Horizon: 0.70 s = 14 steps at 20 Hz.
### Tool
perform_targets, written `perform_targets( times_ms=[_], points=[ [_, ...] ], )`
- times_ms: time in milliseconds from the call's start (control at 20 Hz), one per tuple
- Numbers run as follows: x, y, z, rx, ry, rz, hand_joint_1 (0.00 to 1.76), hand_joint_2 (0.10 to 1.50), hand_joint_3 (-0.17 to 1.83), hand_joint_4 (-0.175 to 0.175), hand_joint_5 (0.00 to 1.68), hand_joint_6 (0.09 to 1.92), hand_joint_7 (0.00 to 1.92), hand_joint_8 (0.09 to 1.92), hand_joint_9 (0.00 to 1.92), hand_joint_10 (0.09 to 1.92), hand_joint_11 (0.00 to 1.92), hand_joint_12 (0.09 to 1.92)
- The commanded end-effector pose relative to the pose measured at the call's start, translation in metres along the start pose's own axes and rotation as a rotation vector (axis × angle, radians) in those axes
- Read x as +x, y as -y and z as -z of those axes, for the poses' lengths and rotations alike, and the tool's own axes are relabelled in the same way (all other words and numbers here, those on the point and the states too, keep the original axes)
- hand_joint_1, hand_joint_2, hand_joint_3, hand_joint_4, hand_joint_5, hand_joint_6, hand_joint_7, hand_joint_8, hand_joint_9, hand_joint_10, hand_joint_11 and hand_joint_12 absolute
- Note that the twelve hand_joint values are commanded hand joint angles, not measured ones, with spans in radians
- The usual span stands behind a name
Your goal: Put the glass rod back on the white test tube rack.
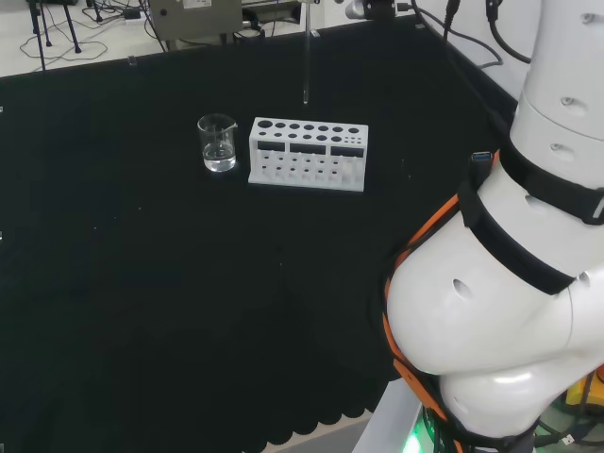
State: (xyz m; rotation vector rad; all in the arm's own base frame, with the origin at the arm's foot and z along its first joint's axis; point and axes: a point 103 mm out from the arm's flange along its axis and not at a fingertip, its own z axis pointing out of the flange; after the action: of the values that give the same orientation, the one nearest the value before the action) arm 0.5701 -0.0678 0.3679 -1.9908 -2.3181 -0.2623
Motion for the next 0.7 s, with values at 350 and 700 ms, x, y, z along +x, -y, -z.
perform_targets(
  times_ms=[350, 700],
  points=[
    [0.024, 0.035, 0.002, -0.014, 0.021, 0.013, 1.3, 1.12, -0.17, -0.175, 1.23, 0.3, 1.15, 1.07, 1.76, 0.67, 1.21, 0.75],
    [0.038, 0.059, -0.002, 0.015, -0.003, 0.023, 1.3, 1.12, -0.17, -0.175, 1.23, 0.3, 1.15, 1.07, 1.76, 0.67, 1.21, 0.75]
  ],
)
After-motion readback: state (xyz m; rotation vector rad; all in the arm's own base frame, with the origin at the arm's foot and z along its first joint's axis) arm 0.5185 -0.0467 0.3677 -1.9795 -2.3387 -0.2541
